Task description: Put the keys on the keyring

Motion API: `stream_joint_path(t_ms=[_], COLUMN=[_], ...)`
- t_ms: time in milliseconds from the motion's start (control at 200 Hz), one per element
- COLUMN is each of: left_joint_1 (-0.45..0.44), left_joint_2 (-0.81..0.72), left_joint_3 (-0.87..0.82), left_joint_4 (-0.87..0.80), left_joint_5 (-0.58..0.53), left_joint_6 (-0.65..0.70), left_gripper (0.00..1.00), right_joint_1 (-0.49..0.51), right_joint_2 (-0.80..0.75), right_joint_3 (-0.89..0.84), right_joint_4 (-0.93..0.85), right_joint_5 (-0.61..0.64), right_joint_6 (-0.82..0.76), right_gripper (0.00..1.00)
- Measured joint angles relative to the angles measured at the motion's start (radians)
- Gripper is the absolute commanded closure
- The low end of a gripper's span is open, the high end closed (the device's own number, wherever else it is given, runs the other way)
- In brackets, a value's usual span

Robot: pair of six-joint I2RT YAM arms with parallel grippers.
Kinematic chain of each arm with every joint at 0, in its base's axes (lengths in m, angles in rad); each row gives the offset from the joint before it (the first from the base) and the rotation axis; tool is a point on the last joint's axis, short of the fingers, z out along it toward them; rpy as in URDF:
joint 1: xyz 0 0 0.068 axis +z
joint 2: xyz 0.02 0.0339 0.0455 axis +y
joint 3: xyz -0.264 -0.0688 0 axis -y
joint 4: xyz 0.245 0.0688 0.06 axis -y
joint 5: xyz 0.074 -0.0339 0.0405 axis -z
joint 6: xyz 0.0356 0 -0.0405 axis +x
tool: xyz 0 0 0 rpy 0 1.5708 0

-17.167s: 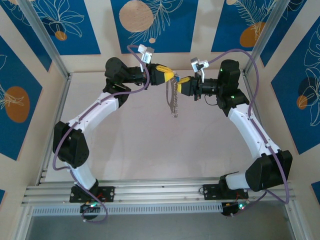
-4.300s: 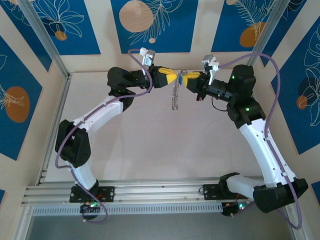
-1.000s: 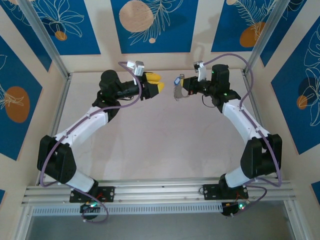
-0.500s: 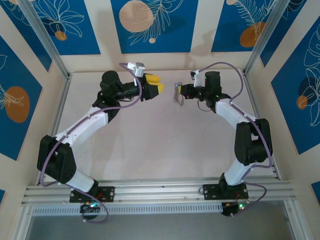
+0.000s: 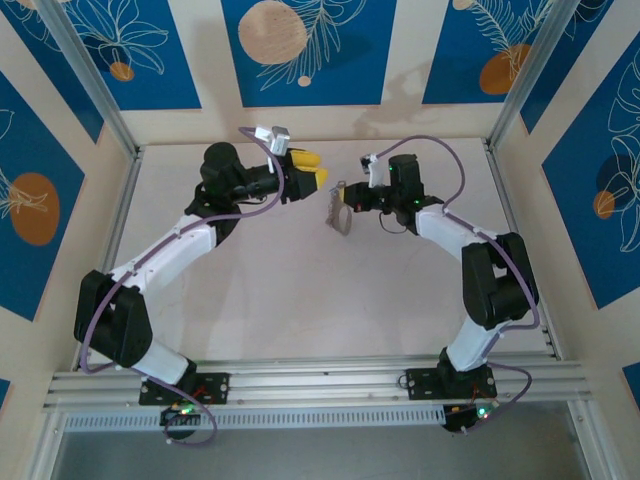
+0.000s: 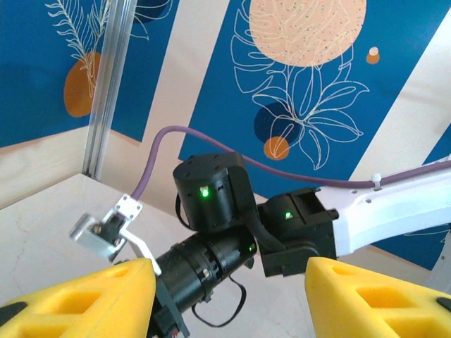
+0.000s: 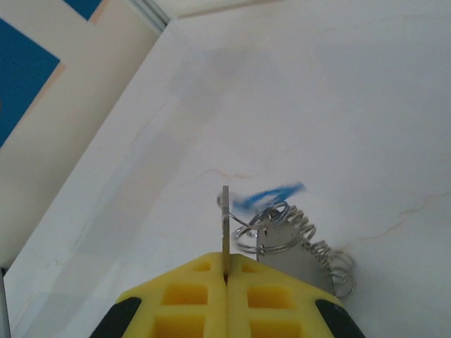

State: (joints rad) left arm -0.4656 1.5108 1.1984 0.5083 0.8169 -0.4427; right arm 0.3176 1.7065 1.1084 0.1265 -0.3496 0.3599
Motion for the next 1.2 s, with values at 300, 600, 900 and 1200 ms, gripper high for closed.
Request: stream_joint_path(t_ms=[300, 600, 900, 1200], left_joint_1=[0.0, 0.0, 0.0, 0.001], left_joint_2=[-0.029, -0.046, -0.056, -0.064], left_joint_3=[-0.025, -0.05, -0.065, -0.069], left_joint_4=[0.001, 0.008, 0.007, 0.007], left_joint_5=[-0.001, -0.003, -0.004, -0.004], left_joint_6=[0.0, -0.003, -0.003, -0.003], left_gripper=[0.42, 0.41, 0.41, 0.41], right_joint_1=[0.1, 0.179, 0.273, 0.327], right_joint_2=[0.005, 0.062, 0.192, 0.259], right_joint_3=[-0.045, -0.068, -0.051, 0.026], right_joint_4=[0.042, 0.04, 0.019, -0.014], right_joint_5=[0.011, 0.039, 0.056, 0.056], right_joint_6=[0.016, 0.035, 0.057, 0.062], right_gripper=[1.0, 1.0, 1.0, 0.82])
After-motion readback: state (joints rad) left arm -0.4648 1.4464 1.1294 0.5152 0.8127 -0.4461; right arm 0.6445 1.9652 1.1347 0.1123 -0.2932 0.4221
